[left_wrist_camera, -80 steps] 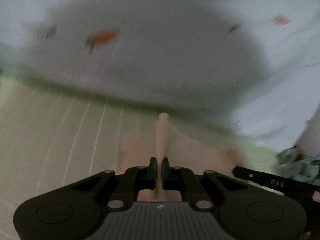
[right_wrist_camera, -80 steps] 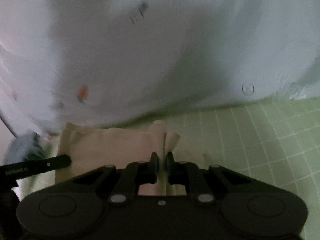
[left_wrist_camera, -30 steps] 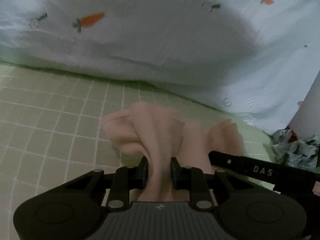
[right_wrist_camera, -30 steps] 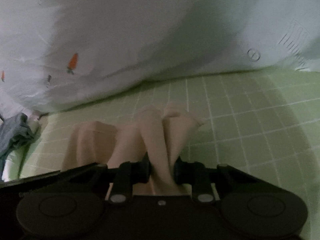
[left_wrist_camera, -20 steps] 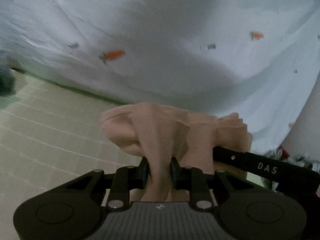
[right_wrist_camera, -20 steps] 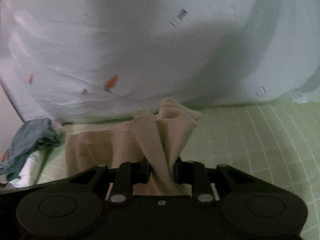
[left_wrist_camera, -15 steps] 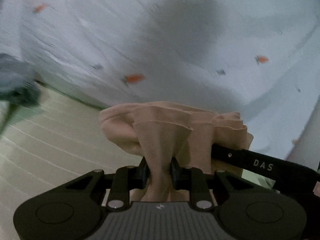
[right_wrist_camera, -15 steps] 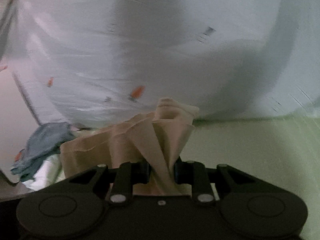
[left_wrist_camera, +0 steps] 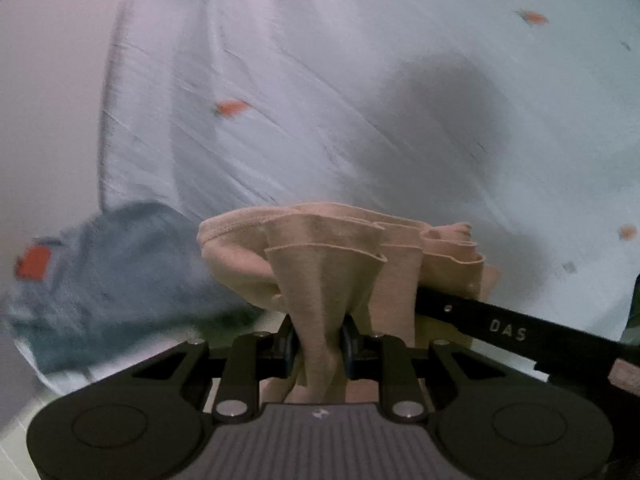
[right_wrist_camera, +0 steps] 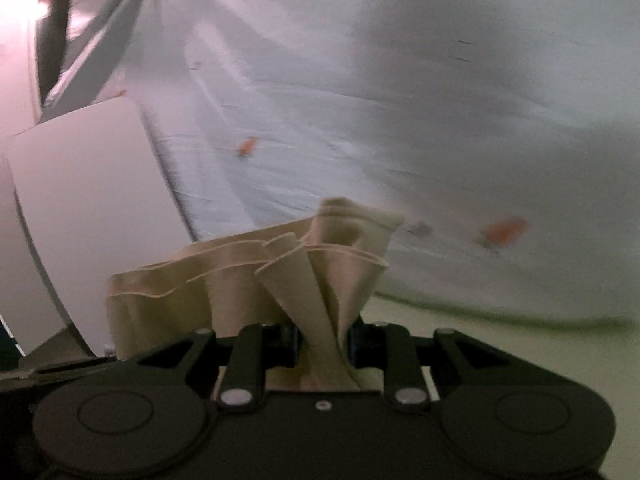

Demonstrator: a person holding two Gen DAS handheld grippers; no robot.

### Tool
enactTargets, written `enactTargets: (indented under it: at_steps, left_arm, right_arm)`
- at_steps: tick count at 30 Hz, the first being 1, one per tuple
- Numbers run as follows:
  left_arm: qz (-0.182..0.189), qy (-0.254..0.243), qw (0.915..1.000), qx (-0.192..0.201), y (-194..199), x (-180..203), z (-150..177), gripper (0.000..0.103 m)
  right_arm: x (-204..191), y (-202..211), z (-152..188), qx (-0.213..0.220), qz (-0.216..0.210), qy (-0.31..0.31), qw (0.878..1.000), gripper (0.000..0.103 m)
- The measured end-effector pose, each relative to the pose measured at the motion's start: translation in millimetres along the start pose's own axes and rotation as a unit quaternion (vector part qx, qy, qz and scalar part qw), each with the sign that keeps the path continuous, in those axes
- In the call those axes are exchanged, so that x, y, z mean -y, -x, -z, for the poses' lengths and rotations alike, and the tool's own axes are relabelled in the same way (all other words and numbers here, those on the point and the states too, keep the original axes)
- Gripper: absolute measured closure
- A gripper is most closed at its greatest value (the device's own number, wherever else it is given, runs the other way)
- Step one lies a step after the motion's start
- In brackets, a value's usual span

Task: Fold clothes
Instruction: 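Grasp the folded bundle with both grippers and lift it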

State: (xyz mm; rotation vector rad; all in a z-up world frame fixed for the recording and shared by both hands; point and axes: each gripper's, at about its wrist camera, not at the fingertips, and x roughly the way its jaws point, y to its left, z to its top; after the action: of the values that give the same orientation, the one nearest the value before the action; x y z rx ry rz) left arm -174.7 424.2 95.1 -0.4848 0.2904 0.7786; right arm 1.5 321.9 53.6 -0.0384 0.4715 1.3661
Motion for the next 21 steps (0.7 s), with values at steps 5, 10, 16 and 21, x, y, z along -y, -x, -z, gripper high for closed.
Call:
enactTargets:
  at_steps: [5,10,16,21]
  left_arm:
    - [-0.023,0.031,0.9985,0.039,-23.0,-79.7,-57.1,0.079]
    - [-0.072,0.075,0.9936,0.045,-79.0,-173.1,-84.1,0.079]
    - [-0.136,0.165,0.9768,0.013,-154.7,-263.4,-57.6,0.079]
    - [-0.131,0.165,0.9775,0.012,-188.7,-283.2,-28.0,0.071]
  right_arm:
    - [-56.2,-82.7,-36.5,0.025,-0.042,0.026,0.998,0.080]
    - [-104.1,-188.0,-52.5,0.034,-0.071,0.058,0.995,0.079]
    - [-135.0,-320.7,-33.3,-0.019,-0.053,0.104,0.993,0.080]
    - [-127.9,-392.2,-12.2,-0.095,-0.025,0.109,0.989,0.068]
